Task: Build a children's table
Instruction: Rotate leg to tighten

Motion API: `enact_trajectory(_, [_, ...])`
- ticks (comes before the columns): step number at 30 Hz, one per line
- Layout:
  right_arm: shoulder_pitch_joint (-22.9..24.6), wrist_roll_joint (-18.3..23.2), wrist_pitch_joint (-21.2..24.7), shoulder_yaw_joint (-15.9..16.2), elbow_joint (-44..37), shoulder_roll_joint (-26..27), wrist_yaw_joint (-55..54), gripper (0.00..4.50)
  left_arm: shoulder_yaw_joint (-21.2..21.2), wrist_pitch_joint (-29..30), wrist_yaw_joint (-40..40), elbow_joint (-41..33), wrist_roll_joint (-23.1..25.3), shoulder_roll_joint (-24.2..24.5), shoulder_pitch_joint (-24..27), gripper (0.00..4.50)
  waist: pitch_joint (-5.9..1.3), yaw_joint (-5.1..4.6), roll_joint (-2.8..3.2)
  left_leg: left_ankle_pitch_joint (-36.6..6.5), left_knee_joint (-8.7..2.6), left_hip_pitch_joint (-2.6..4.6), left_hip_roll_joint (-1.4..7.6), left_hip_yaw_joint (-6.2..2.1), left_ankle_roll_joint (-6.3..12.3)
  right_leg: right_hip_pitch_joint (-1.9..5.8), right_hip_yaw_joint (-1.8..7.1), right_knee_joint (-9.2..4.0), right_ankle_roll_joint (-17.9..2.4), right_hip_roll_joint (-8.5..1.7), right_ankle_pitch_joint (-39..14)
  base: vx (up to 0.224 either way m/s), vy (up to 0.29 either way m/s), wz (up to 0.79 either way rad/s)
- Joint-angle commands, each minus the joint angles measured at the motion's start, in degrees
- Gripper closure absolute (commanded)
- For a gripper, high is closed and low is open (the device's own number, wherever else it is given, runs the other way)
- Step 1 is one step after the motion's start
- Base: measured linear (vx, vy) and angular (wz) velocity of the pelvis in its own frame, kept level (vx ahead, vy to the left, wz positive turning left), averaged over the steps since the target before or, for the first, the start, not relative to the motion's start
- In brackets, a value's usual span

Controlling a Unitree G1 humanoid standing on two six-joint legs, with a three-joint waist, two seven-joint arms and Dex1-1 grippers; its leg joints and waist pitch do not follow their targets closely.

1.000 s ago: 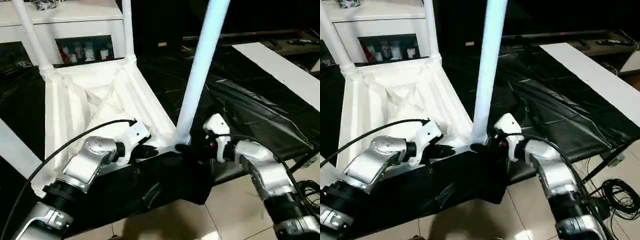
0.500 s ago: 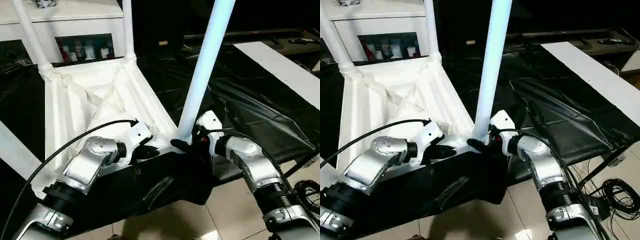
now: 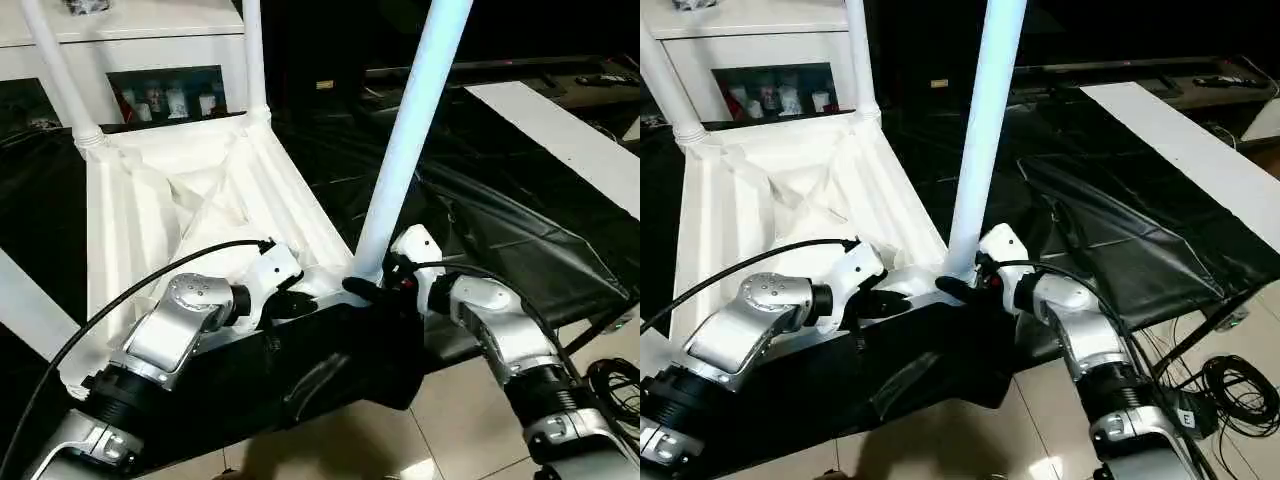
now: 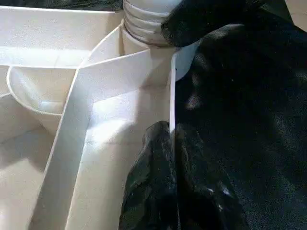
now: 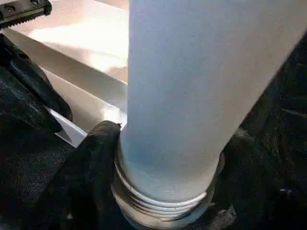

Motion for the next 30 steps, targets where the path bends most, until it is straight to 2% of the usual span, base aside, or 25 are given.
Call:
enact_trajectory(1, [-1.1, 0.7, -0.7, -1.1, 0.5, -0.3, -0.1, 1.69, -1.0, 0.4, -1.1, 0.8, 0.1, 0.2, 1.2, 4.5, -2.4, -0.12, -0.12, -20.9, -4.84, 0.9, 1.08, -0.83, 0.26, 1.65, 1.7, -5.38, -8.4, -2.21, -24.7, 0.0, 0.0, 0.0])
enact_trajectory(11, [-0.8, 0.6, -1.0, -1.5, 1.6, 0.6, -1.6, 1.78, -0.5, -0.1, -1.6, 1.3, -0.2, 1.0, 1.4, 4.5, -2.24, -0.52, -0.07, -21.4, -5.08, 0.85, 1.12, -0.88, 0.1, 1.51, 1.74, -5.51, -8.4, -2.18, -24.7, 0.0, 0.0, 0.0])
enact_trajectory(13, [-1.0, -1.5, -1.2, -2.1, 4.2, 2.4, -9.0, 1.78, 0.3, -1.2, 1.1, 3.0, 0.1, -0.9, 1.2, 4.5, -2.16, -0.65, -0.09, -21.6, -5.09, 0.85, 1.06, -0.85, -0.19, 1.36, 1.74, -5.65, -8.3, -2.25, -25.8, 0.0, 0.0, 0.0])
enact_trajectory(14, [-1.1, -2.1, -0.9, -2.3, 5.0, 3.4, -11.8, 1.78, 0.4, -1.4, 2.3, 3.8, 0.2, -1.8, 1.0, 4.5, -2.04, -0.91, -0.12, -22.5, -5.18, 0.88, 1.0, -0.97, -0.62, 1.26, 1.66, -5.83, -8.0, -2.31, -27.8, 0.0, 0.0, 0.0])
enact_trajectory(16, [-1.0, -2.2, 0.0, -3.2, 5.7, 5.7, -16.6, 1.78, 0.6, -1.2, 4.8, 5.0, 0.8, -3.7, 0.4, 4.5, -1.73, -1.2, -0.16, -24.9, -5.15, 1.24, 0.85, -1.2, -1.24, 0.83, 1.58, -6.55, -5.8, -2.41, -33.7, 0.0, 0.0, 0.0])
enact_trajectory(19, [-1.3, -2.4, 0.6, -3.9, 6.7, 7.9, -21.0, 1.78, 0.7, -0.7, 7.4, 6.1, 1.4, -5.5, -0.3, 4.5, -1.68, -1.37, -0.11, -26.5, -5.22, 1.36, 0.79, -1.48, -1.49, 0.66, 1.34, -7.03, -4.0, -2.47, -37.5, 0.0, 0.0, 0.0])
enact_trajectory(20, [-1.8, -2.6, 0.9, -4.3, 7.8, 9.5, -24.1, 1.78, 1.0, 0.2, 9.7, 7.1, 1.8, -7.0, -1.1, 4.5, -1.72, -1.44, 0.19, -27.1, -5.32, 1.49, 0.77, -1.62, -1.7, 0.68, 1.17, -7.2, -3.6, -2.5, -37.8, 0.0, 0.0, 0.0])
enact_trajectory(21, [-2.7, -3.1, 0.9, -4.6, 9.5, 11.8, -28.5, 1.78, 1.3, 1.3, 13.0, 8.7, 2.5, -9.3, -2.3, 4.5, -1.9, -1.68, 0.07, -26.6, -5.57, 1.29, 0.76, -1.72, -1.87, 1.03, 1.0, -7.14, -3.6, -2.47, -36.7, 0.0, 0.0, 0.0])
enact_trajectory(22, [-3.4, -3.3, 0.9, -4.9, 10.6, 12.9, -30.7, 1.78, 1.6, 1.8, 14.8, 9.7, 2.8, -10.5, -3.0, 4.5, -1.82, -1.85, 0.01, -26.3, -5.75, 1.22, 0.74, -1.71, -2.02, 1.05, 0.92, -7.2, -3.6, -2.38, -36.3, 0.0, 0.0, 0.0])
enact_trajectory(23, [-4.7, -3.1, 0.7, -5.4, 12.8, 14.8, -34.1, 1.78, 2.2, 1.9, 17.9, 11.6, 3.3, -12.5, -4.4, 4.5, -1.84, -1.82, 0.37, -26.9, -5.81, 1.55, 0.78, -1.71, -2.21, 0.87, 0.89, -7.34, -3.8, -2.32, -35.4, 0.0, 0.0, 0.0])
enact_trajectory(24, [-5.0, -3.0, 0.6, -5.6, 13.4, 15.3, -34.8, 1.78, 2.3, 1.8, 18.6, 12.1, 3.4, -13.0, -4.7, 4.5, -1.9, -1.86, 0.38, -27.7, -5.85, 1.79, 0.78, -1.78, -2.2, 0.89, 0.73, -7.46, -4.1, -2.3, -34.2, 0.0, 0.0, 0.0])
enact_trajectory(26, [-6.4, -2.9, 0.0, -6.2, 15.5, 16.9, -38.2, 1.78, 3.1, 1.5, 21.2, 14.1, 3.8, -14.8, -5.9, 4.5, -1.9, -1.83, 0.27, -27.7, -5.93, 1.62, 0.69, -1.72, -1.99, 0.97, 0.74, -7.44, -4.2, -2.22, -32.9, 0.0, 0.0, 0.0])
enact_trajectory(27, [-8.0, -3.6, -1.1, -6.3, 17.7, 18.4, -41.7, 1.78, 3.7, 0.8, 23.6, 16.3, 4.3, -16.5, -7.3, 4.5, -1.93, -1.78, -0.05, -28.1, -5.83, 1.83, 0.49, -1.55, -1.4, 0.64, 0.88, -7.57, -4.1, -2.22, -32.5, 0.0, 0.0, 0.0])
enact_trajectory(28, [-8.3, -3.7, -1.5, -6.1, 18.1, 18.7, -42.0, 1.78, 3.7, 0.5, 23.9, 16.8, 4.5, -16.8, -7.6, 4.5, -2.06, -1.55, 0.07, -27.9, -5.76, 2.05, 0.4, -1.54, -1.01, 0.56, 1.0, -7.6, -4.1, -2.32, -32.4, 0.0, 0.0, 0.0])
enact_trajectory(30, [-9.1, -3.8, -2.7, -5.7, 19.1, 19.4, -41.6, 1.78, 3.4, -0.5, 24.3, 17.9, 4.9, -17.2, -8.3, 4.5, -2.15, -1.49, 0.0, -27.4, -5.88, 1.71, 0.52, -1.56, -0.47, 0.82, 1.08, -7.47, -4.4, -2.44, -31.0, 0.0, 0.0, 0.0])
